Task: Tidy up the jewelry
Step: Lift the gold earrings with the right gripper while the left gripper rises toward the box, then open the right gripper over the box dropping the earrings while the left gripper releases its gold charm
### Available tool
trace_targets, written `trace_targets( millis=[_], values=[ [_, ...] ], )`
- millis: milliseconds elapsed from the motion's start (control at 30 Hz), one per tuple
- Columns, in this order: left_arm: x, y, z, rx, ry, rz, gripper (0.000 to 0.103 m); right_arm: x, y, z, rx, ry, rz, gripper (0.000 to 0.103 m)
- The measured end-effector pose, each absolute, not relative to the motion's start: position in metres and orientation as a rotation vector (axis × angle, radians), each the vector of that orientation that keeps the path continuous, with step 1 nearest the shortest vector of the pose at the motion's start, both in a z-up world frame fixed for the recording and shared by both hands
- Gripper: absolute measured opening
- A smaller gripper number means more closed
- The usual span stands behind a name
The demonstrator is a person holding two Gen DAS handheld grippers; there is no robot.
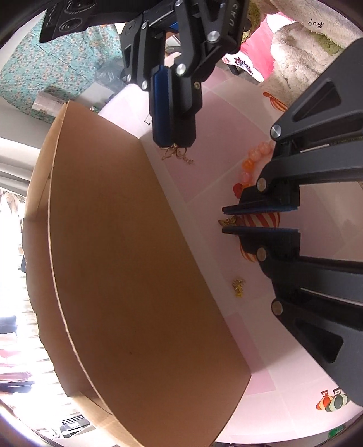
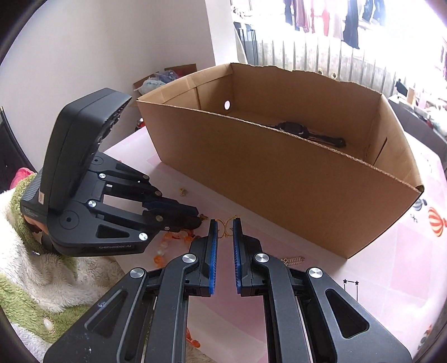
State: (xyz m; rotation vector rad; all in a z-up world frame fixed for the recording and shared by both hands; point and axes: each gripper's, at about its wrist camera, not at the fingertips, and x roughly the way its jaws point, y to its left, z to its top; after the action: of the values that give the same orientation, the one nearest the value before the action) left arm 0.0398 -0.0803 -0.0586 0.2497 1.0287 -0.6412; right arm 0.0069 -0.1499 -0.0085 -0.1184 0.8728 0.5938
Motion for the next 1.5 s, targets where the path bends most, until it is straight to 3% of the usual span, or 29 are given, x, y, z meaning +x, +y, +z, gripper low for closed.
trace_targets(
  millis=[200,333,767,1100,1267,1500],
  values=[
    [0.039,-0.086,-0.058,0.306,1.026,-0.623,0.008,0.012,-0.152,-0.015,-0.1,0.875,0.603,0.009],
    [0.038,-0.089,-0.058,0.367,1.014,-0.603,0.001,0.013,-0.154,-0.018,-0.086,0.873,0.603,0.009],
    [0.022,-0.08,-0.049,0.361,0.986,-0.609,0.001,0.006,-0.164,-0.015,-0.065,0.86,0.597,0.009],
    [-0.006,-0.053,0.045,0.225,0.822,-0.687,0.001,-0.022,-0.174,0.049,-0.04,0.715,0.626,0.009],
    [0.019,-0.054,0.086,0.192,0.75,-0.737,0.001,-0.004,-0.178,0.091,-0.098,0.634,0.616,0.009],
    [0.114,-0.09,0.059,0.241,1.011,-0.743,0.001,0.107,-0.169,0.076,-0.109,0.932,0.6,0.009]
  ],
)
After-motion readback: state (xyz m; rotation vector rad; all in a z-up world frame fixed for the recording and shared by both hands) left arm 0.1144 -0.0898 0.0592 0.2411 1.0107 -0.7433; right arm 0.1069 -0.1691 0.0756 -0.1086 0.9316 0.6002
